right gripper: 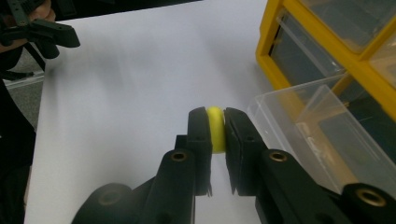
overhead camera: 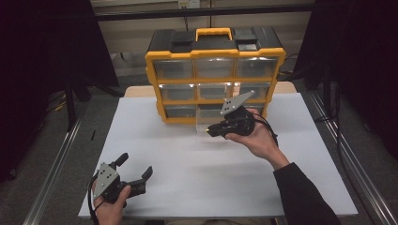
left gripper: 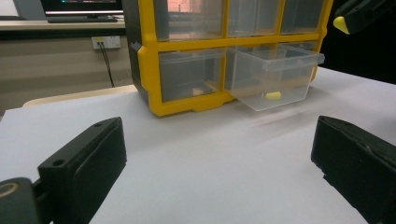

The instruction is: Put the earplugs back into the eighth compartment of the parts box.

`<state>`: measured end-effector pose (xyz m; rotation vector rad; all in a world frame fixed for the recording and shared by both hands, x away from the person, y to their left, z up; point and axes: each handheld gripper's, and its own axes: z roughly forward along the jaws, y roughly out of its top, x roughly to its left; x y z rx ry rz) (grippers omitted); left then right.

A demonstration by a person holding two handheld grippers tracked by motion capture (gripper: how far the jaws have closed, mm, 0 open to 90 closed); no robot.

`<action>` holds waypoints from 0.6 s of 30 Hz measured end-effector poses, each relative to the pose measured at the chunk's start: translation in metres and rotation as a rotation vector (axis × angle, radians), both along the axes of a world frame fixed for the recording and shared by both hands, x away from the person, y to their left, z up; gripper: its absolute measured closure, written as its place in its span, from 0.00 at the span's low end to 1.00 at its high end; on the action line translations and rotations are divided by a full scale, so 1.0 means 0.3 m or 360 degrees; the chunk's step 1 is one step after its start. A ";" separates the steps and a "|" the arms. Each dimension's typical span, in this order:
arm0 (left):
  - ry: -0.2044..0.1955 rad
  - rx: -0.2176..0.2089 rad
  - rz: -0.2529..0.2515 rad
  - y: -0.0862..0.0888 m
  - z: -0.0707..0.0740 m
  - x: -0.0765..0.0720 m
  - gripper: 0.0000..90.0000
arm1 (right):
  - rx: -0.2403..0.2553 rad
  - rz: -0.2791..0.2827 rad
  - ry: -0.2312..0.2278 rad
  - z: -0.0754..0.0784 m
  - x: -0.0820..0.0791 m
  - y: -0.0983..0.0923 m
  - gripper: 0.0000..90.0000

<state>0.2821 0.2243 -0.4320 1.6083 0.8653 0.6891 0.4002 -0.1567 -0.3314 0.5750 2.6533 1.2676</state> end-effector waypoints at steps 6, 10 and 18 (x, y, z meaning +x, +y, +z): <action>-0.0001 0.0001 0.0000 -0.001 0.000 0.000 0.04 | -0.0019 -0.0029 -0.0013 0.025 0.018 -0.003 0.89; -0.0003 -0.0004 0.0002 -0.001 0.000 0.000 0.04 | -0.0032 -0.0057 -0.0014 0.036 0.032 -0.008 0.89; 0.0005 0.0001 -0.0006 -0.003 -0.001 0.001 0.04 | -0.0029 -0.0121 -0.0021 0.045 0.051 -0.030 0.89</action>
